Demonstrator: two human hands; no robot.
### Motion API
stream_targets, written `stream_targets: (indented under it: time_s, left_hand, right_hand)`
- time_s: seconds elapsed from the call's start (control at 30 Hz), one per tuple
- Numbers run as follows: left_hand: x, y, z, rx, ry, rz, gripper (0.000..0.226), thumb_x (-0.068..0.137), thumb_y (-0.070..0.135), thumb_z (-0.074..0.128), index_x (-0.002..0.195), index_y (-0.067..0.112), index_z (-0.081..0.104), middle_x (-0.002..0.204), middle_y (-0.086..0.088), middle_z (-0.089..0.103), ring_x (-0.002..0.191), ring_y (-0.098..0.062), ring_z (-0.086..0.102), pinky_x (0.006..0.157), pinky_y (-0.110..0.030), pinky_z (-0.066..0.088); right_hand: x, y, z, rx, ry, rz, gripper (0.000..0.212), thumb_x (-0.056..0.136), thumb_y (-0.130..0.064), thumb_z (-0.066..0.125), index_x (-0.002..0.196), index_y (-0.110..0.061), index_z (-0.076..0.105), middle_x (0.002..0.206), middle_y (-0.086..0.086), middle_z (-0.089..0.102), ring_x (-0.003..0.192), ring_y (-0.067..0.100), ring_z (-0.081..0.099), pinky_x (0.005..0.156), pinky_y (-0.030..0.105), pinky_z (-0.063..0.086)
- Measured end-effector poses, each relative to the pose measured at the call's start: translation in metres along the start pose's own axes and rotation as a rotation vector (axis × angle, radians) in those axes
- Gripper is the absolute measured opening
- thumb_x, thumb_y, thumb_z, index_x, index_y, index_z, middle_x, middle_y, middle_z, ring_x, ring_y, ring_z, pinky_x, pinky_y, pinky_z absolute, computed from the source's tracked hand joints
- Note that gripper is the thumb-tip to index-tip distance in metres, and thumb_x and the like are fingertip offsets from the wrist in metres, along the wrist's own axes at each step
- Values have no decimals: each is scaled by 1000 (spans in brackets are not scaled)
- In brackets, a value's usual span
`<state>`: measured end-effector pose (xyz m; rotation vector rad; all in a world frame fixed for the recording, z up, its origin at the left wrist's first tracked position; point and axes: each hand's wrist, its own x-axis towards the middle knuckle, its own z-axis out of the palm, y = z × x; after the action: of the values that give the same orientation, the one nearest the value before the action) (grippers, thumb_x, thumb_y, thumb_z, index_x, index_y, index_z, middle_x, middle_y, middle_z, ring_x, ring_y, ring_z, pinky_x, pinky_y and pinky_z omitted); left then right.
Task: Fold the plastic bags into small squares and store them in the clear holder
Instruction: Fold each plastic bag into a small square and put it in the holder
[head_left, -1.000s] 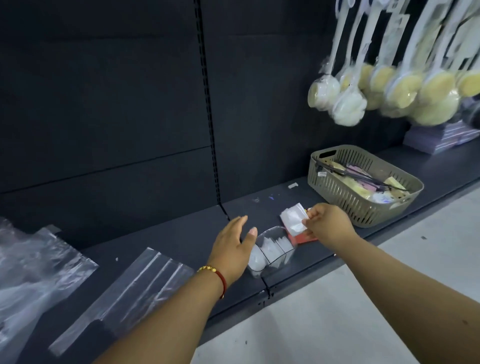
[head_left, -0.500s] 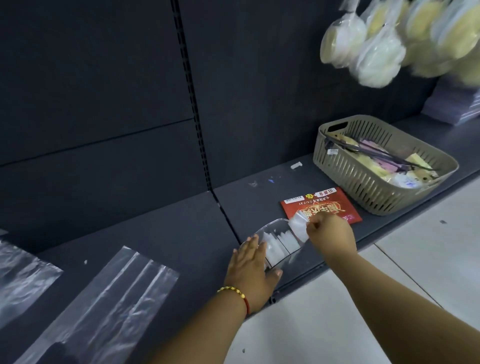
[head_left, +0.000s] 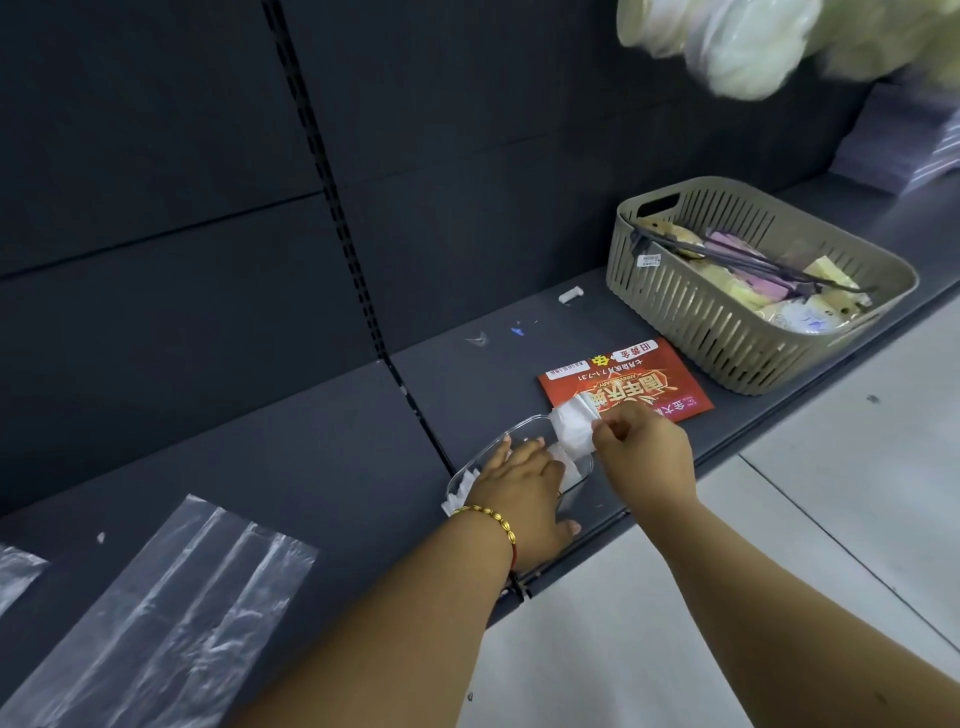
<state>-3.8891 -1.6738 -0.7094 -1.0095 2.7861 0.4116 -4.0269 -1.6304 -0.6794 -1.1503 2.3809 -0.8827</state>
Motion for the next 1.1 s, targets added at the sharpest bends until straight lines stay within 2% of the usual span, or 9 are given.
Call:
stream_targets:
  time_s: [0.13, 0.3, 0.47, 0.63, 0.7, 0.77, 0.87, 0.97, 1.1]
  left_hand:
    - [2, -3, 6, 66, 25, 27, 69, 91, 53, 52, 148, 18, 33, 153, -2, 31, 147, -21, 12, 123, -41, -4]
    - [5, -4, 7, 112, 23, 62, 65, 91, 54, 50, 146, 21, 38, 154, 0, 31, 149, -21, 10, 122, -43, -6]
    - [5, -3, 8, 92, 39, 70, 62, 91, 53, 50, 146, 26, 38, 155, 0, 30, 148, -21, 10, 122, -44, -6]
    - [-8, -6, 12, -60, 190, 36, 54, 92, 41, 53, 140, 18, 48, 153, 1, 34, 147, -17, 15, 121, -31, -3]
    - [-16, -7, 13, -98, 234, -1, 57, 93, 39, 51, 145, 19, 41, 156, 3, 29, 148, -15, 11, 120, -29, -4]
    - [-24, -8, 20, -71, 259, -59, 67, 94, 44, 45, 153, 20, 24, 162, 2, 17, 150, -15, 3, 119, -30, -14]
    - [-35, -11, 33, -27, 324, -235, 85, 87, 64, 20, 156, 17, 5, 164, -6, -1, 151, -22, -6, 119, -38, -18]
    - [-40, -17, 44, -46, 182, -356, 103, 69, 79, -8, 150, 17, -24, 159, -8, -26, 142, -20, -32, 115, -41, -23]
    - [-36, -20, 48, -62, 109, -386, 106, 62, 86, -17, 138, 15, -35, 155, -10, -34, 141, -21, -33, 112, -40, -23]
  right_hand:
    - [2, 2, 2, -28, 4, 8, 11, 96, -17, 52, 92, -14, 61, 78, 5, 63, 62, 11, 50, 52, 19, 36]
    - [-1, 5, 7, -37, 4, -6, 12, 94, -15, 52, 85, -13, 60, 72, 3, 60, 61, 13, 51, 51, 21, 35]
    - [-3, 7, 12, -144, -32, -33, 11, 94, -23, 52, 89, -16, 60, 76, 4, 63, 67, 22, 60, 57, 25, 44]
    - [-3, 7, 16, -415, -39, -127, 20, 98, -29, 46, 94, -16, 60, 74, 0, 55, 68, 21, 54, 51, 23, 30]
    - [-4, 5, 19, -484, -48, -156, 21, 98, -28, 45, 96, -15, 62, 78, -1, 54, 69, 20, 53, 53, 23, 33]
    - [-5, 5, 24, -498, -55, -168, 22, 97, -26, 47, 99, -15, 67, 88, -2, 52, 78, 19, 51, 59, 24, 37]
    - [-5, 6, 33, -472, -61, -147, 21, 94, -25, 53, 97, -16, 72, 110, 1, 51, 101, 22, 50, 69, 27, 39]
    - [-3, 7, 36, -507, -84, -111, 20, 92, -24, 56, 98, -17, 74, 119, 2, 50, 114, 23, 45, 83, 33, 43]
    - [2, 5, 42, -530, -159, -7, 19, 90, -18, 54, 98, -16, 71, 116, 2, 53, 114, 24, 43, 83, 33, 38]
